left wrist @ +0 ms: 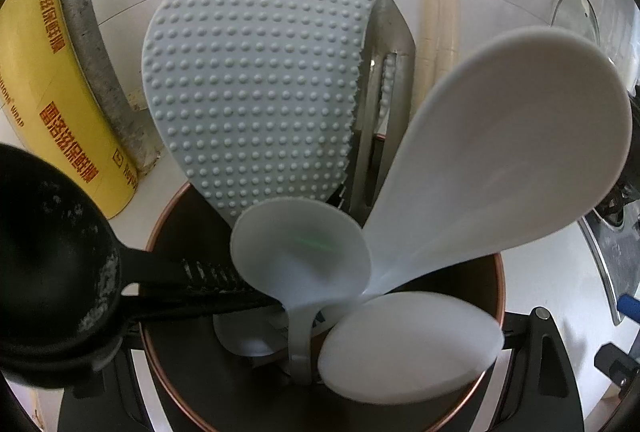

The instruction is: Organize utensils

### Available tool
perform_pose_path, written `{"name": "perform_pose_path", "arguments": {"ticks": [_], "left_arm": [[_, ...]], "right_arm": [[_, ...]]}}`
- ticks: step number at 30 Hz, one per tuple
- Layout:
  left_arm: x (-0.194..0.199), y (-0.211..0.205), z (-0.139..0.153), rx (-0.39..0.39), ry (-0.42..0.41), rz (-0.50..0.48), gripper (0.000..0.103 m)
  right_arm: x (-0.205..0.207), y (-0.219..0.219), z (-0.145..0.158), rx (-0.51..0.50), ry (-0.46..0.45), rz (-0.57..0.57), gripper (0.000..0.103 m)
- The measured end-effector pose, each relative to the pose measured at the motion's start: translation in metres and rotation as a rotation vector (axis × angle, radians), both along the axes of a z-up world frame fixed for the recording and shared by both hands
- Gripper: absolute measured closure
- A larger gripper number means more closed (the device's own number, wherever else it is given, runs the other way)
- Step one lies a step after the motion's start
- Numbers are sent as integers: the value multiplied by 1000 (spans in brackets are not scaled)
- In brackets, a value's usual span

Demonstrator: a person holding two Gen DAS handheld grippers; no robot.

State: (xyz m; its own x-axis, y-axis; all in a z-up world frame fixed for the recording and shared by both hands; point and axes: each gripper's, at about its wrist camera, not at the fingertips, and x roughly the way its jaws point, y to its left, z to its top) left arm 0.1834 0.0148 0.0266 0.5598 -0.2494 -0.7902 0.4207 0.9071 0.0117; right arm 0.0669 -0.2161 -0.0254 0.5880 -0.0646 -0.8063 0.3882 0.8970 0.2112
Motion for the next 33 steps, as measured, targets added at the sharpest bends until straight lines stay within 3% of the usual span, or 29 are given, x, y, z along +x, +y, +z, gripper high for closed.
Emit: {"name": "perform_pose_path", "arguments": {"ticks": [7,12,21,26,30,33], "left_arm": [[-16,25,-9,-41,7,-5,12],[-42,50,-21,-79,41,23,3],[-85,80,-8,-107,-28,91,3],[-116,72,-4,-45,-73,138,3],[-140,65,-6,-41,-72,164,3],[-151,46,-15,23,-74,212,3]], "right_arm": [[-23,3,-7,-25,58,-47,0],[-32,13,-18,-20,94,-31,0],[-35,14,-14,-55,69,39,0],[-45,5,-11,-75,56,77,0],[-62,-1,-10,-99,32,88,0],[-71,-8,-11,-101,30,108,0]]}}
